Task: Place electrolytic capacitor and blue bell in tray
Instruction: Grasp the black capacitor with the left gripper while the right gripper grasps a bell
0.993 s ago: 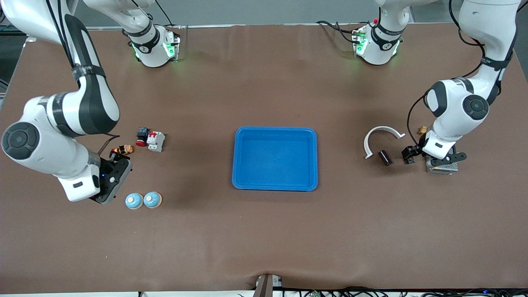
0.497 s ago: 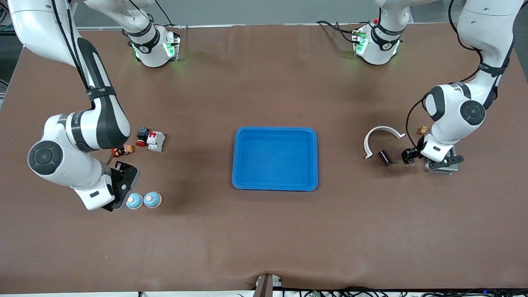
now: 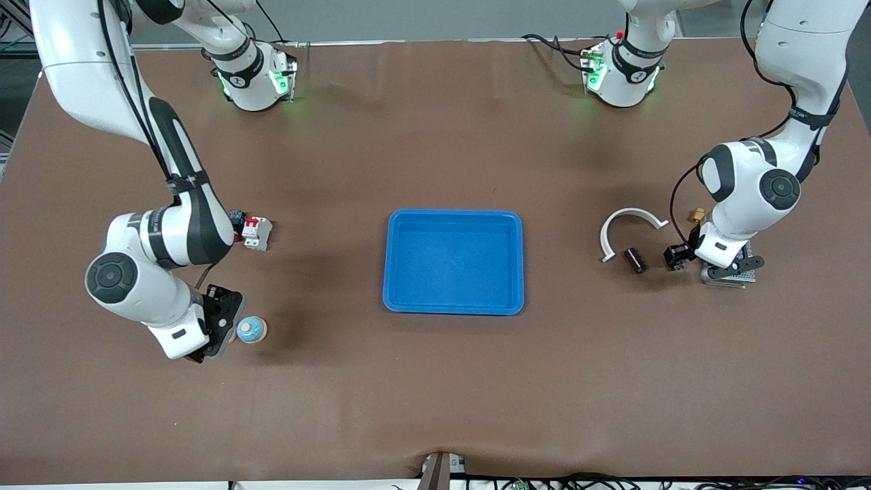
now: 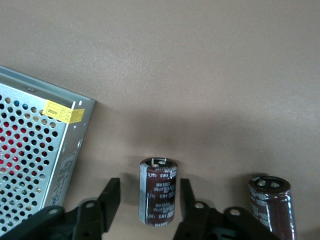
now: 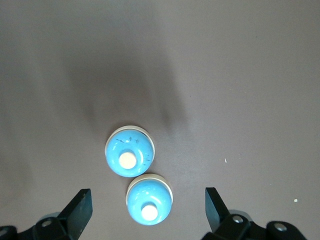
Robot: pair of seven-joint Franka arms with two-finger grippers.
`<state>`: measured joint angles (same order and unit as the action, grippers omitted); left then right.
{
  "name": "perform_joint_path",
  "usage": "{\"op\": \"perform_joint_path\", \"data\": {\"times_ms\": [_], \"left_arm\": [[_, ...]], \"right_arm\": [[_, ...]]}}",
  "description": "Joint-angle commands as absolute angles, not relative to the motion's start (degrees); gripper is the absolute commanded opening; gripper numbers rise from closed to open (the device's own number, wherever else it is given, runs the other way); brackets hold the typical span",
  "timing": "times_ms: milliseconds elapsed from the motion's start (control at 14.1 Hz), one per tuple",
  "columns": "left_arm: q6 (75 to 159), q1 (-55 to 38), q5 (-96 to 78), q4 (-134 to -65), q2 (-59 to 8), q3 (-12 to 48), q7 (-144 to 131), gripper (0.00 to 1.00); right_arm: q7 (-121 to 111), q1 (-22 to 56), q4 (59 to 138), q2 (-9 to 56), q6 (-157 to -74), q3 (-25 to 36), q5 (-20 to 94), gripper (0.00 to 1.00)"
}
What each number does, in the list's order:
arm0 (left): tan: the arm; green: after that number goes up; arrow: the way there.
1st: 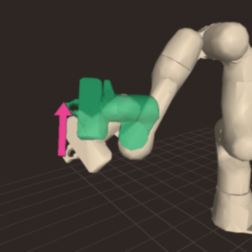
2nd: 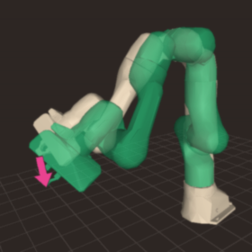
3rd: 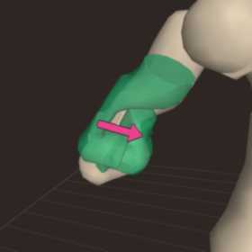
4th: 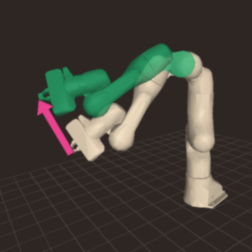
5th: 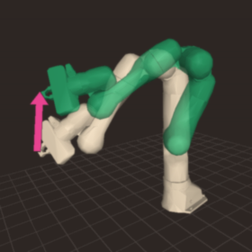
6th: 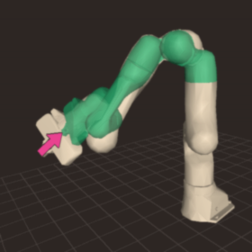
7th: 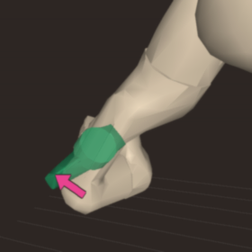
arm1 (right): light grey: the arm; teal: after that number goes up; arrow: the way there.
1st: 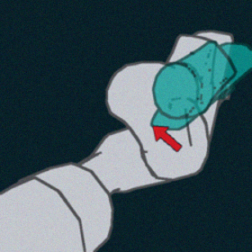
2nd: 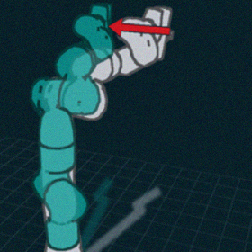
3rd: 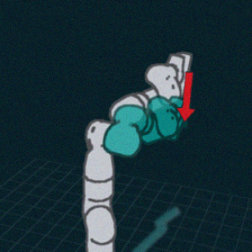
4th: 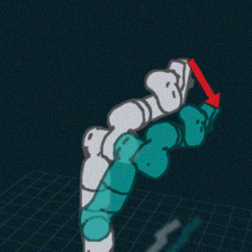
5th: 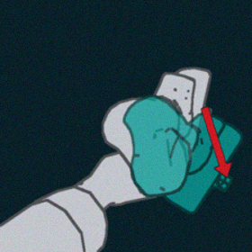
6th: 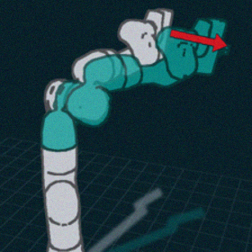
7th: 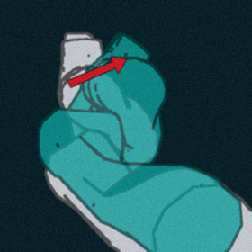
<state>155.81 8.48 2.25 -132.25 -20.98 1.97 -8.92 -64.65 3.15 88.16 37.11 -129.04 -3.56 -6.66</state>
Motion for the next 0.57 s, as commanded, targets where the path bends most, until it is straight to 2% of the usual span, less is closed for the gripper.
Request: {"op": "perform_joint_path", "data": {"times_ms": [0, 71, 284, 497], "left_arm": [[156.36, 8.88, 3.60, -131.75, -22.14, 2.20, -9.84, 0.41], [156.36, 8.79, 3.60, -131.66, -22.58, 2.20, -9.84, 0.35], [156.36, 8.79, 3.60, -131.66, -22.85, 2.29, -9.76, 0.00], [156.01, 8.70, 3.60, -131.14, -21.80, 2.37, -9.76, 0.00]], "right_arm": [[-65.04, 3.25, 87.36, 38.32, -129.90, -3.69, -8.44, 1.00], [-65.13, 2.90, 87.19, 38.76, -129.99, -3.69, -8.52, 1.00], [-65.21, 2.55, 87.01, 40.77, -129.90, -3.69, -8.52, 1.00], [-64.95, 2.55, 86.40, 42.27, -130.08, -3.69, -8.00, 1.00]]}}
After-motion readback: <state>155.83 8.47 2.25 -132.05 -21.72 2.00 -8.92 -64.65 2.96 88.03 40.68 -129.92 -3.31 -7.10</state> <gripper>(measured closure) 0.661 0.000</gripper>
